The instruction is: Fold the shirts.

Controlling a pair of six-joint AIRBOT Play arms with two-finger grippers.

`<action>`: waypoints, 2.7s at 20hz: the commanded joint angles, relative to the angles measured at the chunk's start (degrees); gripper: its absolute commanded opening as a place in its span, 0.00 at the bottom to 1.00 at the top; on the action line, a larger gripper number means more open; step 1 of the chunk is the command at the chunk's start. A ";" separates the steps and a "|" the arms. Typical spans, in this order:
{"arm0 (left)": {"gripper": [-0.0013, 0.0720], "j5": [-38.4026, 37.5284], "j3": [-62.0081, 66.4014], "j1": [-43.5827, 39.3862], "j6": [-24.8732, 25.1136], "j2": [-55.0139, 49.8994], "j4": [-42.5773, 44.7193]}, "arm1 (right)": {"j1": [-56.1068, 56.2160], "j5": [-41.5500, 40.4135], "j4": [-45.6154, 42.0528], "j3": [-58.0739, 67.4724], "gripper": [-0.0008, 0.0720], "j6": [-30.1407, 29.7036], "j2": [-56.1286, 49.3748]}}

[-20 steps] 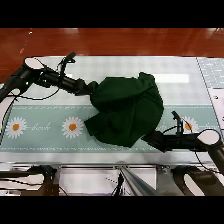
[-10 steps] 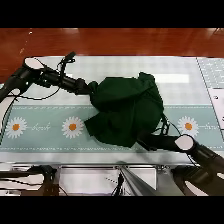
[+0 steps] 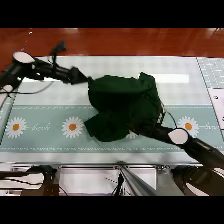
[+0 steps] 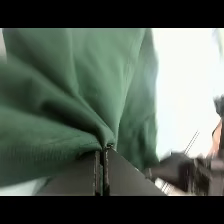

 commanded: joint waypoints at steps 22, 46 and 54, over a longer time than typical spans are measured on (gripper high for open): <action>0.05 -6.73 29.64 20.26 -18.23 42.29 18.34 | -44.65 61.90 -40.65 60.83 0.05 2.36 20.00; 0.05 4.68 -15.82 17.92 -19.28 38.36 23.93 | -44.50 79.08 -35.28 65.00 0.05 -12.87 -27.43; 0.05 24.63 -16.04 2.14 -19.54 19.58 23.87 | -44.50 58.51 -34.49 65.00 0.05 -12.79 -40.26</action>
